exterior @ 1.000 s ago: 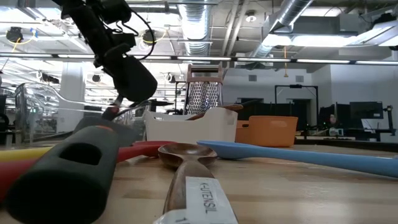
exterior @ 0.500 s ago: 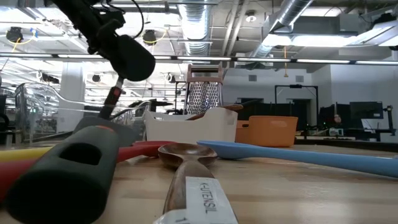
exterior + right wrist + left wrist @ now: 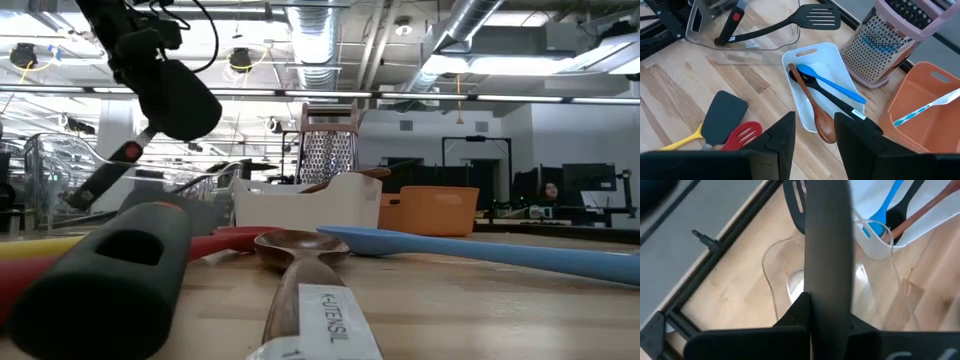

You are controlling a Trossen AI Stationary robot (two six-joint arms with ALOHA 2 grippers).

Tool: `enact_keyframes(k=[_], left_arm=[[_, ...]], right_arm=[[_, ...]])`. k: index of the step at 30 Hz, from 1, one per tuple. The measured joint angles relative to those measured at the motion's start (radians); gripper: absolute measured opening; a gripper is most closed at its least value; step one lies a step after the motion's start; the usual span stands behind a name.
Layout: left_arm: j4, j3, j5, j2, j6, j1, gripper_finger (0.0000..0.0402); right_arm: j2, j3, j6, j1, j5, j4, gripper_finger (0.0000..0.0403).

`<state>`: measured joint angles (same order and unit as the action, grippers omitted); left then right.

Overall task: Pick & Place Kitchen Items
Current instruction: Put the black turner spatula into the transparent bin

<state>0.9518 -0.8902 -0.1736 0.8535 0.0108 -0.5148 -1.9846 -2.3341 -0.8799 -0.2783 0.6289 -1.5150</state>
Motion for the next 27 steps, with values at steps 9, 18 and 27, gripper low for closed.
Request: enact_keyframes(k=[9,18,27], left_arm=[[-0.036,0.075,0.036,0.049,0.024,0.004,0.0],[-0.181,0.171,0.052,0.071,0.05,0.004,0.0005],[-0.201,0.189,0.039,0.073,0.05,0.004,0.0065]], right_arm=[[0.0,0.0,-0.001,-0.001,0.0,0.0,0.0128],[0.0,0.0,-0.001,0.0,0.0,0.0,0.0128],[0.0,0.0,-0.003,0.0,0.0,0.001,0.0128]])
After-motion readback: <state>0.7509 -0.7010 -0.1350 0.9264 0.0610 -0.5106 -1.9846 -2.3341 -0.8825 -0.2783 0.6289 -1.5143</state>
